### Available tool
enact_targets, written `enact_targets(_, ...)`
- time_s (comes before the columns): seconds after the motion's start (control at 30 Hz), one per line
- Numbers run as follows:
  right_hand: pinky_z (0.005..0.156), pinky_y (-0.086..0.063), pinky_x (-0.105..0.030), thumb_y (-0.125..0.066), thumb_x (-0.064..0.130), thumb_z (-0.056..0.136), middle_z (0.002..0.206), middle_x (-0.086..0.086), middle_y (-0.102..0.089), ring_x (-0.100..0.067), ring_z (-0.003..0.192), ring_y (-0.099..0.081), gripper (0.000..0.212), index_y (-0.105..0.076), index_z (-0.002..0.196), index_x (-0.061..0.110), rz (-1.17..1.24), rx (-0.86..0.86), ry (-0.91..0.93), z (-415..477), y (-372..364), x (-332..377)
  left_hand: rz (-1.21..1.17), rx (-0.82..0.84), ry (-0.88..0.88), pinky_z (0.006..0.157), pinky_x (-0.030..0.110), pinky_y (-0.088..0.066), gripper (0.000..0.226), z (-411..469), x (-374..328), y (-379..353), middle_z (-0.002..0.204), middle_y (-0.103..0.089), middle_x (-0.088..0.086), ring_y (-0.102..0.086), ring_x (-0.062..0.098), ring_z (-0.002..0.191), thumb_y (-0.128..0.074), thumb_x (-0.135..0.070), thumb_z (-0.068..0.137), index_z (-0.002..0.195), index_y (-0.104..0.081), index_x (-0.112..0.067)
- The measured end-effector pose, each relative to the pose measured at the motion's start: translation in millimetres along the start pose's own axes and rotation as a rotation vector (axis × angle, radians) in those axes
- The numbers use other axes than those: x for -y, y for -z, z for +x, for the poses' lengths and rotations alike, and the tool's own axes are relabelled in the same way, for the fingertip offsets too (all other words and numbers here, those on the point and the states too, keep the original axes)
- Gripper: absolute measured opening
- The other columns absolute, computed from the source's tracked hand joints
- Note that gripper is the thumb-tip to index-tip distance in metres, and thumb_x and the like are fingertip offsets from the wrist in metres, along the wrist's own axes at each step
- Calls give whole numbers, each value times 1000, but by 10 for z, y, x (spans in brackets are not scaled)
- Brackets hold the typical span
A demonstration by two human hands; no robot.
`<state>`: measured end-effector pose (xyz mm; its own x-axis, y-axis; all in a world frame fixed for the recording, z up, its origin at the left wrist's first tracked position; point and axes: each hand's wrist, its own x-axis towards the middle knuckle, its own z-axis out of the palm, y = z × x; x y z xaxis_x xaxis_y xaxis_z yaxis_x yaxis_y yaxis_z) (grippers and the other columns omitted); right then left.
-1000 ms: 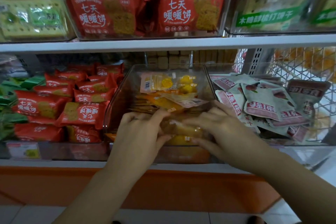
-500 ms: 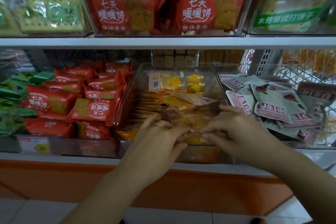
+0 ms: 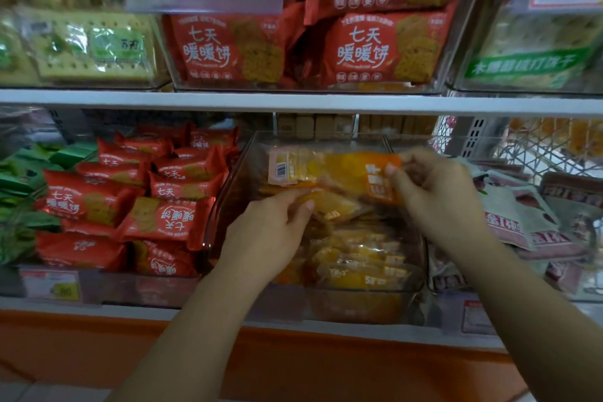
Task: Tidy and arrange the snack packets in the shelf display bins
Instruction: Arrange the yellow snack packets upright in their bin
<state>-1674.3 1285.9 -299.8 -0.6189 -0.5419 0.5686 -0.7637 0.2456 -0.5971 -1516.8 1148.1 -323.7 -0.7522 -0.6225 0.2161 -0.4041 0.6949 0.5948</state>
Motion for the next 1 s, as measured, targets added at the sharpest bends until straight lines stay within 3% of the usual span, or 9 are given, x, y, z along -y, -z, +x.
enact_targets(0.07,57,-51,-30,-57,20,91,71,9,-68,-8,62,-63,8,-59,84,18,134,-17,-46,-35,47,13,-19,59,11,92,39,-48,34,49,-40,-43,119,-63,-10,-57,14,111,-41,-47,96,127,-52,-44)
enact_targets(0.17,50,-45,-12,-53,17,93,71,11,-68,2,60,-62,12,-53,83,22,213,53,-90,-135,20,12,22,125,57,92,42,-48,31,104,-24,-93,115,-65,-8,-58,16,109,-41,-47,96,119,-60,-39)
enact_targets(0.27,59,-52,-16,-54,11,92,76,15,-70,1,71,-66,21,-51,98,30,339,81,-163,-193,37,-45,-38,102,53,89,40,-50,29,92,-12,-103,104,-69,-7,-61,14,100,-46,-41,96,114,-65,-32)
enact_targets(0.37,57,-50,-12,-56,4,89,82,11,-70,4,69,-65,31,-53,112,26,378,118,-197,-193,125,-86,-77,-5,36,82,23,-50,27,38,-32,-64,101,-70,-7,-61,7,93,-51,-37,94,112,-68,-27)
enact_targets(0.43,57,-48,-9,-58,-2,86,85,6,-69,6,68,-64,26,-59,99,21,427,137,-214,-196,162,-95,-125,-126,21,69,6,-43,25,4,-45,-28,93,-71,-8,-58,-2,79,-56,-37,91,105,-72,-23)
enact_targets(0.5,60,-50,-9,-62,-6,82,79,7,-70,4,70,-65,26,-61,87,20,484,131,-221,-208,173,-111,-169,-229,22,60,1,-40,26,-31,-53,20,83,-69,-13,-57,-9,68,-60,-40,87,98,-75,-21)
enact_targets(0.63,60,-51,-11,-71,0,77,70,11,-72,0,69,-67,20,-60,77,17,566,77,-215,-225,181,-112,-253,-310,73,59,0,-41,28,-71,-33,83,85,-67,-17,-58,-13,69,-68,-41,80,98,-73,-19)
enact_targets(0.83,49,-45,-8,-65,-6,79,66,17,-67,3,57,-60,26,-56,77,17,621,15,-122,-234,228,-28,-310,-289,80,65,3,-46,40,-44,38,90,103,-64,-12,-59,-5,84,-69,-15,84,123,-60,-19)
enact_targets(1.0,59,-51,-13,-64,-6,79,75,15,-68,-1,75,-65,29,-59,81,22,601,106,-65,-289,222,35,-582,-399,52,74,12,-52,39,-66,-46,219,101,-68,-12,-64,-1,91,-63,-12,88,124,-53,-23)
